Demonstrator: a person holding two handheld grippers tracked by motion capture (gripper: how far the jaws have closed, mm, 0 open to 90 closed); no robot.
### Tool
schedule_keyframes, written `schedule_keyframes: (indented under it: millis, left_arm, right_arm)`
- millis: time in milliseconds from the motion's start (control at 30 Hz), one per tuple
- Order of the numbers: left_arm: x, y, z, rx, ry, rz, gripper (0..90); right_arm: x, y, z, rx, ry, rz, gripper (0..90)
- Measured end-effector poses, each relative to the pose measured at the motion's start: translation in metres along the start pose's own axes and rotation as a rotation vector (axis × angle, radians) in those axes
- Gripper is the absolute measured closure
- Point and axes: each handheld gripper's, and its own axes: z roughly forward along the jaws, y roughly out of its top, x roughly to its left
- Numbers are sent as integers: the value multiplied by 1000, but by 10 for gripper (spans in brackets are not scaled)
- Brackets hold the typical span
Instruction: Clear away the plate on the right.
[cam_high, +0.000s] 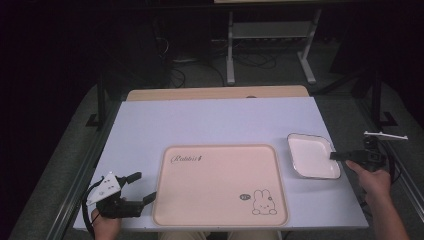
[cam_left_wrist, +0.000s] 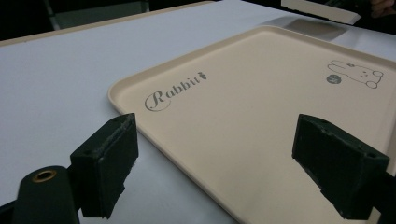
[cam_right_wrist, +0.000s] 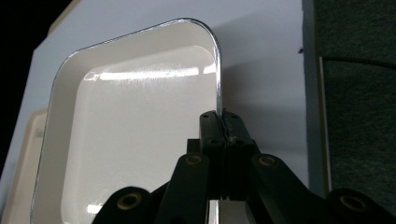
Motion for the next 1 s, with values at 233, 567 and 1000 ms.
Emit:
schedule_keyframes:
  millis: [233,567,1000]
  left_arm:
    - [0,0,0,-2,0,2,140]
    - [0,0,-1,-7,0,1,140]
    - [-1,1,-3,-18,2,-3,140]
  right_arm:
    - [6,-10,-8,-42,52,28,883]
    - [28,-18,-21,-72,110,16,884]
    - [67,-20,-42,-96,141,-19,884]
